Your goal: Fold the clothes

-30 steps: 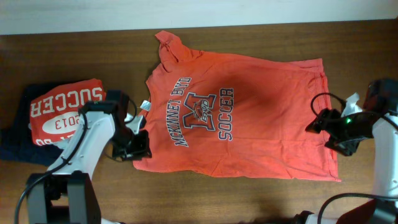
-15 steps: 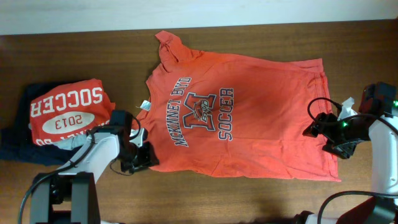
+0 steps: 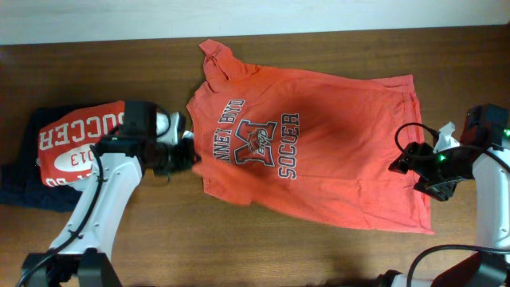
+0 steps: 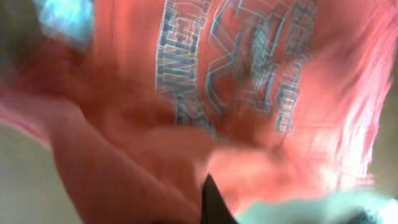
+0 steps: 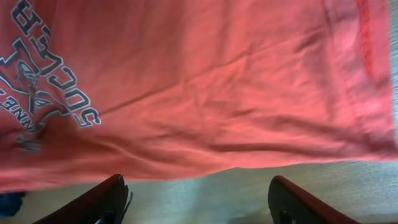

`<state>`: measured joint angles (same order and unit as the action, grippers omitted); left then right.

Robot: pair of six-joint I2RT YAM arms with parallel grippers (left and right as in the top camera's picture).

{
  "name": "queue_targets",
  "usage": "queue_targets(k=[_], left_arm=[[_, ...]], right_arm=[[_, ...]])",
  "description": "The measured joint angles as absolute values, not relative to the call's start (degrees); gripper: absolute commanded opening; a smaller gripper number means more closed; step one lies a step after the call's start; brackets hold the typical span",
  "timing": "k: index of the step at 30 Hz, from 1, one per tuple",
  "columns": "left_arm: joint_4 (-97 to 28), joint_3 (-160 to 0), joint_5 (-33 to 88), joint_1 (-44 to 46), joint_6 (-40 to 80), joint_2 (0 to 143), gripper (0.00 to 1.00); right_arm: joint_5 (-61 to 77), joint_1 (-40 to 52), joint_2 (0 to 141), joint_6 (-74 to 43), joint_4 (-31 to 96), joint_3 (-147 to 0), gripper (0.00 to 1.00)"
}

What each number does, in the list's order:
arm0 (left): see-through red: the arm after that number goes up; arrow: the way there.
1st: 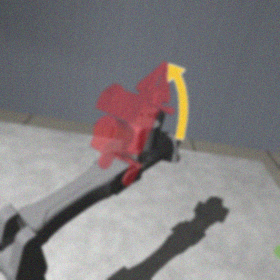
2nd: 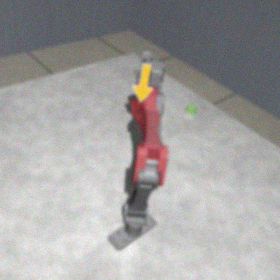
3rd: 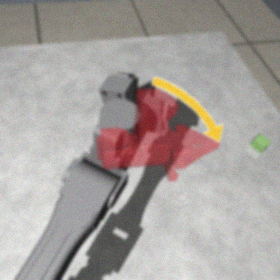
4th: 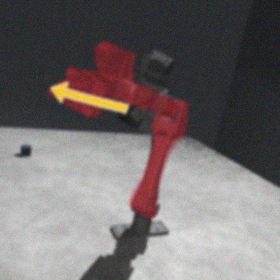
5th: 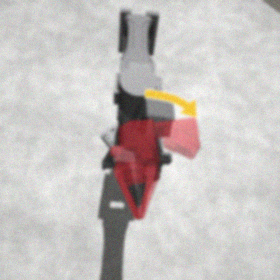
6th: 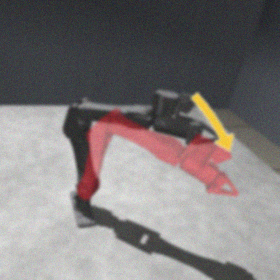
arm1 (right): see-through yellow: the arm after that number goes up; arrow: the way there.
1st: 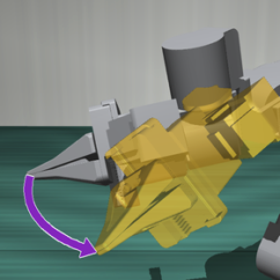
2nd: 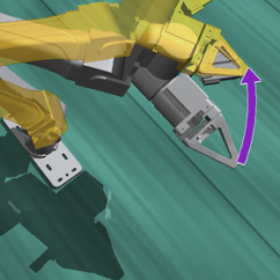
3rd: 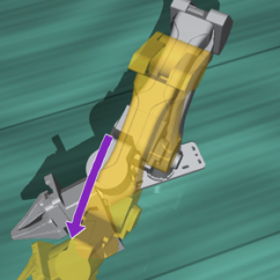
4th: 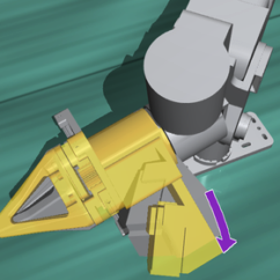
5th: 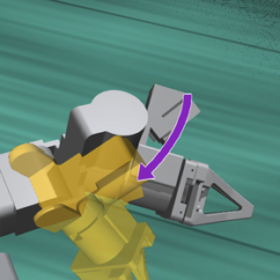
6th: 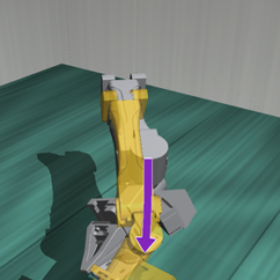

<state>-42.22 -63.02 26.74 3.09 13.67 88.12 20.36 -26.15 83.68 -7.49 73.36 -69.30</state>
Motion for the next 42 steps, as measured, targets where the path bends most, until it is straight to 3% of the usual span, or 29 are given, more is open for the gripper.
queue_targets(k=[3,7,11,19,32,34,38,42], left_arm=[[-37.3,-63.7,23.7,3.2,15.2,88.0,0.02],[-36.3,-63.7,17.9,4.7,16.3,90.1,0.48],[-35.7,-63.7,14.4,6.9,16.3,95.2,0.52],[-48.8,-63.6,13.0,7.1,11.9,94.8,0.55],[-37.1,-53.3,12.5,7.3,10.3,95.2,0.51],[-36.0,-53.3,12.3,7.3,10.2,96.3,0.41],[-32.7,-53.3,12.1,7.3,10.0,97.9,0.00],[-34.1,-53.5,13.4,7.3,9.8,98.1,0.01]], right_arm=[[20.4,-26.2,83.7,-7.5,73.2,-69.3,0.77],[20.3,-26.2,83.7,-7.5,73.2,-69.3,0.77],[20.3,-26.2,83.7,-7.5,73.2,-69.3,0.77],[19.7,-26.2,83.7,-7.5,73.3,-69.3,0.78],[19.3,-26.2,83.7,-7.5,73.2,-69.3,0.78],[19.3,-26.2,83.7,-7.5,73.2,-69.3,0.77],[19.3,-26.2,83.7,-7.5,73.2,-69.3,0.77],[19.2,-26.2,83.7,-7.5,73.2,-69.3,0.78]])
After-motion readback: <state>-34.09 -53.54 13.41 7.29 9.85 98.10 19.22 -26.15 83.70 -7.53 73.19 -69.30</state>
